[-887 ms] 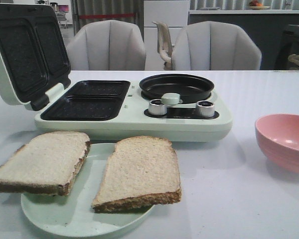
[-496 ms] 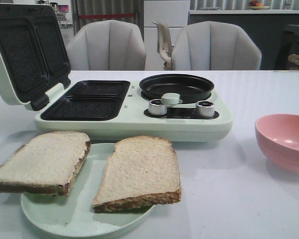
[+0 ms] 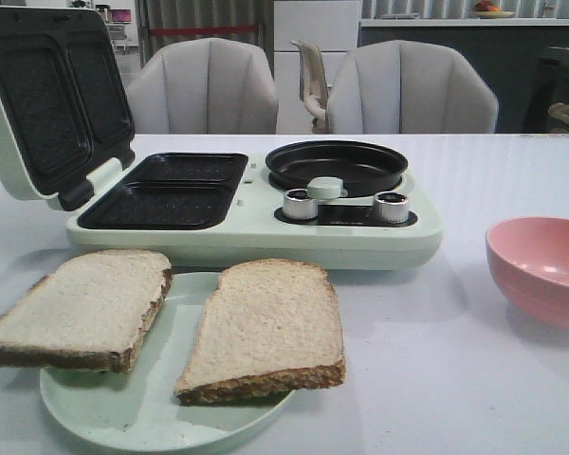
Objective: Make breakfast with bread and shrimp
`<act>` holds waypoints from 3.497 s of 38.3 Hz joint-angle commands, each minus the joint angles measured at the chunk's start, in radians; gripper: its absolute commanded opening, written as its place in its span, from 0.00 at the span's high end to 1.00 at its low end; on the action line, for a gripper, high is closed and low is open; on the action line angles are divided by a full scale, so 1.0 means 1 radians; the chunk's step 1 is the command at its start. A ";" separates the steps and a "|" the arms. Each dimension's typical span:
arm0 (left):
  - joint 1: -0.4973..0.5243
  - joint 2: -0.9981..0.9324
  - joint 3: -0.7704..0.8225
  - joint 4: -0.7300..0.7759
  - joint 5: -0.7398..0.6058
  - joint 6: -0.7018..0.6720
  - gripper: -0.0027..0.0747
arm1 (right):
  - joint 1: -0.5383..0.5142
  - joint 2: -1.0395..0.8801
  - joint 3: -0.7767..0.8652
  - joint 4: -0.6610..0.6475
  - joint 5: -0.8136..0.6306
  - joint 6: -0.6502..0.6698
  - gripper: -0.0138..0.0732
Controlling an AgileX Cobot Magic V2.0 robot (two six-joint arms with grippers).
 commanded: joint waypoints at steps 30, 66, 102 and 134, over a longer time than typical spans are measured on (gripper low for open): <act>-0.009 0.326 -0.623 -0.011 0.260 -0.006 0.84 | -0.003 0.377 -0.671 0.036 0.475 -0.001 0.80; -0.009 0.708 -0.631 -0.018 0.401 -0.006 0.32 | -0.003 0.757 -0.672 0.034 0.553 -0.001 0.25; -0.660 1.063 -0.481 0.541 0.397 0.190 0.33 | -0.003 0.764 -0.672 0.034 0.560 -0.001 0.24; -0.671 1.472 -0.545 1.299 0.372 -0.367 0.33 | -0.003 0.764 -0.672 0.034 0.560 -0.001 0.24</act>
